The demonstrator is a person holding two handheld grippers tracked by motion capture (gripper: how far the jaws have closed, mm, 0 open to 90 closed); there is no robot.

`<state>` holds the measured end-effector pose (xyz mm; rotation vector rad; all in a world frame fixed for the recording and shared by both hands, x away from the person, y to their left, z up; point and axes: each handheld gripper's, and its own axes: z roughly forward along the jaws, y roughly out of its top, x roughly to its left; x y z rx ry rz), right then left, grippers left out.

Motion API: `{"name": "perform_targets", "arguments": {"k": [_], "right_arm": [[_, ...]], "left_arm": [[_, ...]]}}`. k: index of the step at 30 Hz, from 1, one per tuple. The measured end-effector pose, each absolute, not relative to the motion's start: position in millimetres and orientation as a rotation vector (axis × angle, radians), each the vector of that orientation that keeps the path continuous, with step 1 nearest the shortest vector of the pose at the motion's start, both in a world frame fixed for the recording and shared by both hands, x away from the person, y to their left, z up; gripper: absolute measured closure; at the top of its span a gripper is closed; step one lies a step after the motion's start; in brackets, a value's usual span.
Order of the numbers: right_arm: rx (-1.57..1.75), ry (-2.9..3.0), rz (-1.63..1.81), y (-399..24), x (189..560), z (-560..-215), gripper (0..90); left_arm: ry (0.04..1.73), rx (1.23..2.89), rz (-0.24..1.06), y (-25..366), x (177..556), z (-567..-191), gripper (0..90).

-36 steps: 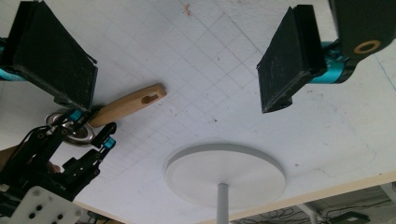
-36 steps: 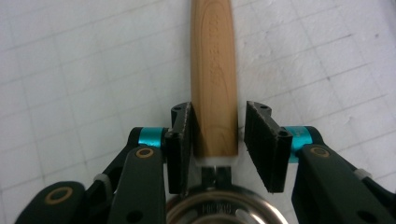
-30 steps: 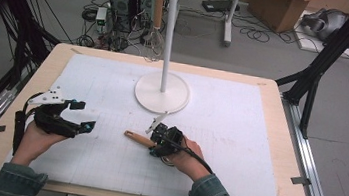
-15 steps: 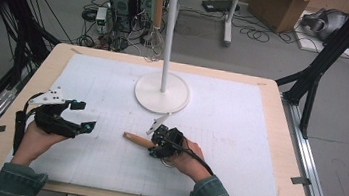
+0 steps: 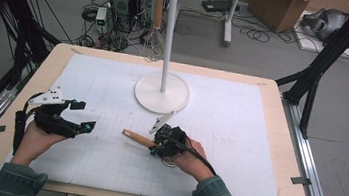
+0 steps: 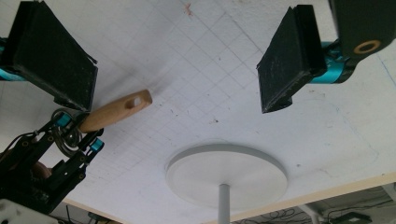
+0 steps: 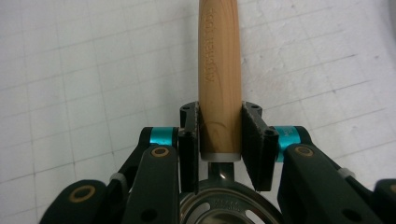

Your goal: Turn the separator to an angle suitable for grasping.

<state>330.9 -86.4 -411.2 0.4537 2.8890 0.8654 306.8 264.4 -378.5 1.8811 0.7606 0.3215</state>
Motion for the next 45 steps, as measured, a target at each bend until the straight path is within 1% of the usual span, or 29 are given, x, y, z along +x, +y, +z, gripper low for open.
{"name": "perform_targets", "arguments": {"k": [9, 25, 38, 41, 45], "right_arm": [[0.479, 2.843, 1.0, -102, 329, -406, 70.6], [0.485, 2.779, 1.124, -118, 321, -402, 70.5], [0.46, 2.723, 1.234, -129, 314, -397, 70.6], [0.457, 2.714, 1.267, -130, 312, -396, 70.7], [0.44, 2.696, 1.307, -129, 311, -394, 70.9]], "left_arm": [[0.738, 1.893, 0.31, 259, 307, -379, 12.5], [0.691, 1.908, 0.271, 243, 306, -381, 13.7], [0.597, 1.92, 0.17, 202, 307, -386, 19.4], [0.567, 1.911, 0.131, 189, 308, -385, 21.6], [0.538, 1.915, 0.113, 176, 309, -382, 26.2]]}}
